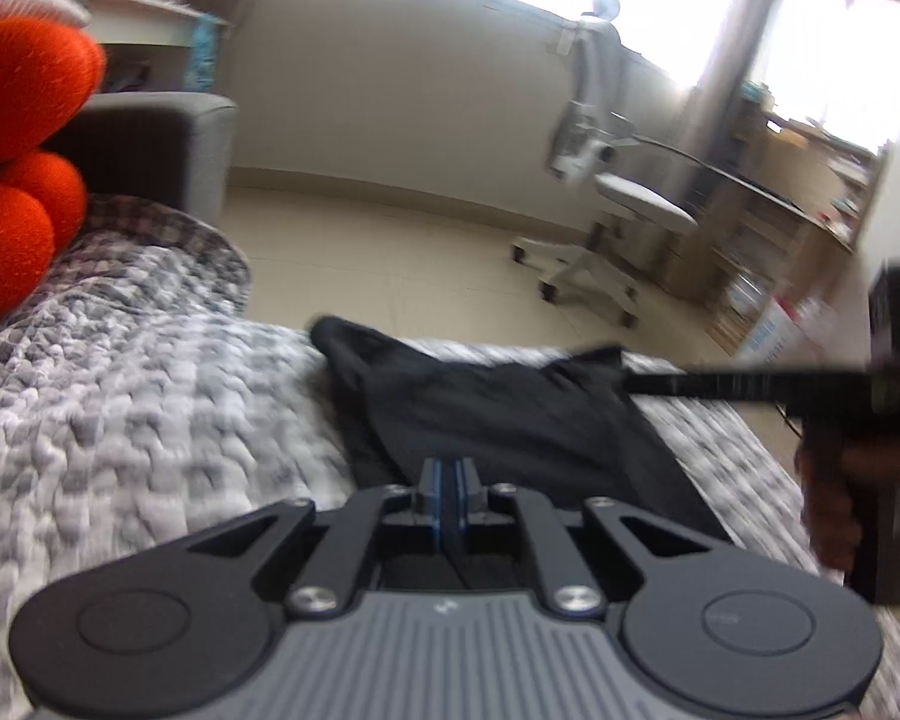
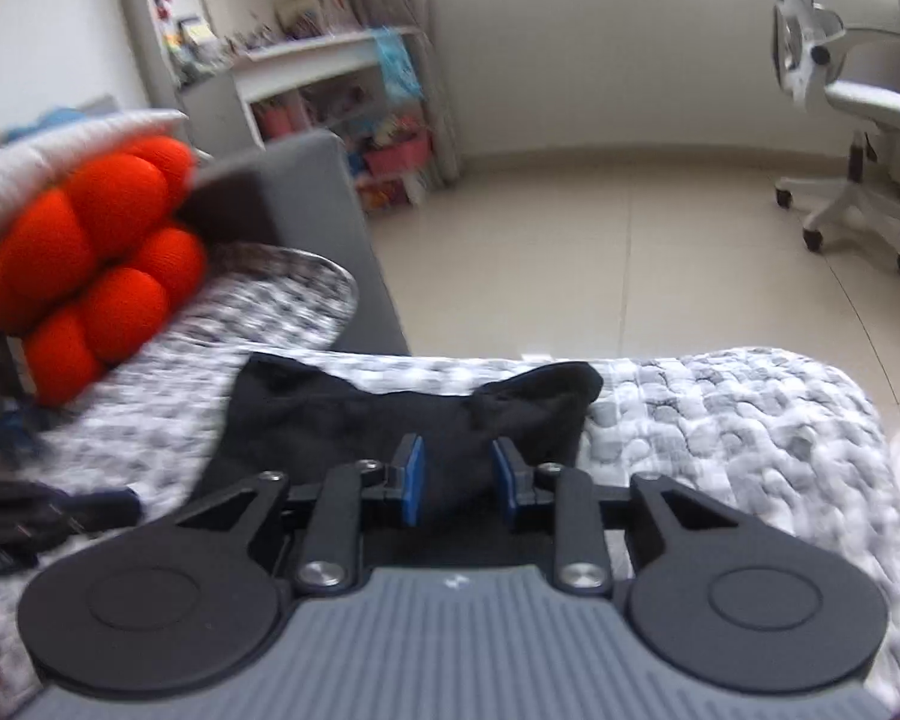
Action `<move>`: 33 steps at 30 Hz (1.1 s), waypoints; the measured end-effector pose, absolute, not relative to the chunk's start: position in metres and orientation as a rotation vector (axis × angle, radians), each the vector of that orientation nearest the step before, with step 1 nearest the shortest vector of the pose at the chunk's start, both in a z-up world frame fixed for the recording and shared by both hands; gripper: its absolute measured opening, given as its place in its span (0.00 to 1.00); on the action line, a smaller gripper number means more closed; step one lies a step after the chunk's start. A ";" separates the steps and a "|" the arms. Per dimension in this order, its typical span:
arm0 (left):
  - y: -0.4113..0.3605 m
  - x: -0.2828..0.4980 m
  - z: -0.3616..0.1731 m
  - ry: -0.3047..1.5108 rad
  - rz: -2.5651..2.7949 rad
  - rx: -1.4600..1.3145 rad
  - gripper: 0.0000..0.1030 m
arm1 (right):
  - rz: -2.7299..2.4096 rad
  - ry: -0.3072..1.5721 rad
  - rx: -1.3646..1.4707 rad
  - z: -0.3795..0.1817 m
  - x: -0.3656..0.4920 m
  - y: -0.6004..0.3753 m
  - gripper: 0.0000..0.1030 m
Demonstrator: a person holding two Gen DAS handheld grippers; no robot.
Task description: Fold clothes
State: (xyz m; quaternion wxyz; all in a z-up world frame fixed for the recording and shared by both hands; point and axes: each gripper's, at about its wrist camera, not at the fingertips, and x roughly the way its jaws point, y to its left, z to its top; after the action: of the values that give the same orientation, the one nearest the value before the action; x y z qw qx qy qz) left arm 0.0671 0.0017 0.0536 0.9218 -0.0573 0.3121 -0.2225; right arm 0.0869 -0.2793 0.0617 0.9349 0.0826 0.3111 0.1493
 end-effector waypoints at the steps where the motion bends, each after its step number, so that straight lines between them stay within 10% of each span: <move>1: 0.003 0.056 0.054 0.645 -0.468 -0.108 0.05 | 0.314 0.648 0.162 0.064 0.072 -0.279 0.29; 14: 0.043 -0.059 0.038 0.750 -0.505 -0.162 0.36 | 0.474 0.758 0.107 0.043 -0.082 -0.308 0.38; 18: 0.032 -0.057 0.026 0.779 -0.485 -0.163 0.32 | 0.477 0.774 0.044 0.034 -0.081 -0.290 0.36; 23: 0.025 -0.058 0.026 0.766 -0.439 -0.123 0.07 | 0.428 0.758 0.073 0.030 -0.076 -0.287 0.11; 33: 0.026 -0.058 0.038 0.666 -0.506 -0.132 0.05 | 0.391 0.701 0.107 0.029 -0.086 -0.293 0.10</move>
State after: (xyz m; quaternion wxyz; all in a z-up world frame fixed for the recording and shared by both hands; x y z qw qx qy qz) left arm -0.0582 0.0255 0.0383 0.9117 -0.0641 0.3231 -0.2455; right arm -0.0864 -0.2933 0.0294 0.9192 0.0521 0.3409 0.1901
